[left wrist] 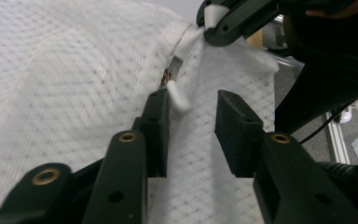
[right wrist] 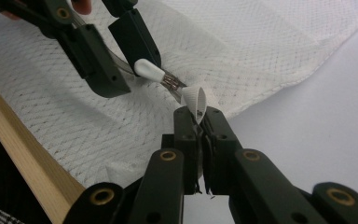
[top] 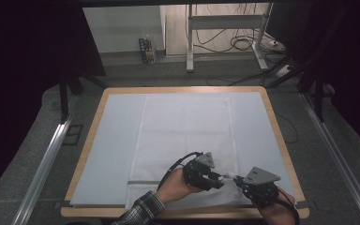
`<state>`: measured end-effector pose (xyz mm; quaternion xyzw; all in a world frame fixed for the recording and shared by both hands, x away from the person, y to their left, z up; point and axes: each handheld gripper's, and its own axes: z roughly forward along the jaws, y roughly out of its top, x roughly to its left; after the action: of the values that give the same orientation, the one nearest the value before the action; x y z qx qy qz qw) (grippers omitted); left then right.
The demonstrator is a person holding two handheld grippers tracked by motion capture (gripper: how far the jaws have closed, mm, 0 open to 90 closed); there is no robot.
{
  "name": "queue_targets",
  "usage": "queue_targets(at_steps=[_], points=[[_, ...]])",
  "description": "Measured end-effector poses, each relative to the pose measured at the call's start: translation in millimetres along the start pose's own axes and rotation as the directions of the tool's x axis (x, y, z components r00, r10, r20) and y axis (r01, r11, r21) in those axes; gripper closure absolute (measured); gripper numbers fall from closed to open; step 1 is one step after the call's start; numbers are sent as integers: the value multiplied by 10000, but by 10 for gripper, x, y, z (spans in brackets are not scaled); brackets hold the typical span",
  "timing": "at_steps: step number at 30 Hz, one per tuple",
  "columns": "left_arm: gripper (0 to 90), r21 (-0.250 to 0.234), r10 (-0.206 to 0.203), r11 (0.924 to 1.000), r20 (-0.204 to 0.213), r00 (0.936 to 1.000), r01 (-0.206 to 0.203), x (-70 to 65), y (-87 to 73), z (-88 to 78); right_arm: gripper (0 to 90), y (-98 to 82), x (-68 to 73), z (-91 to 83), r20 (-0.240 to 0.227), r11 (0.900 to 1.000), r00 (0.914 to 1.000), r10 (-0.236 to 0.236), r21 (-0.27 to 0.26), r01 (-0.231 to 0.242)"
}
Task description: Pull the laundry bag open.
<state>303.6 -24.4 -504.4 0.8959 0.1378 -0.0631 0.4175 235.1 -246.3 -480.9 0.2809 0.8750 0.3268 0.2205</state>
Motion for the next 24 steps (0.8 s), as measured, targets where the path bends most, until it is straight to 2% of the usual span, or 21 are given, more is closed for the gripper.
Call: queue_targets(at_steps=[5,6,9,10,14,16,22,24], points=[[709,194,32,9998,-187,9998,-28,-10,49,30,846,3,6,-3,64,10000,9999,-88,-15,88],[708,187,-337,9992,-248,9991,342,-19,60,60,846,5,6,-8,57,10000,10000,-71,-63,71],[707,268,-483,9984,-284,9984,491,-12,63,81,846,8,12,-8,60,9999,9999,-112,-68,112],[707,290,-663,9973,-327,9973,672,-7,64,104,846,9,17,-7,75,9999,9999,-150,-66,151],[746,396,-764,9961,-477,9959,783,10,68,124,846,12,20,-11,69,9998,9998,-177,-103,178],[809,502,-823,9951,-571,9950,852,22,66,127,846,12,20,-14,56,9998,9998,-184,-119,184],[848,368,-892,9952,-433,9951,908,36,49,92,846,7,8,-9,-32,9999,10000,-83,-93,83],[854,51,-964,9953,-298,9949,966,38,29,63,837,-5,-19,-6,-199,9999,9997,136,-76,-138]])
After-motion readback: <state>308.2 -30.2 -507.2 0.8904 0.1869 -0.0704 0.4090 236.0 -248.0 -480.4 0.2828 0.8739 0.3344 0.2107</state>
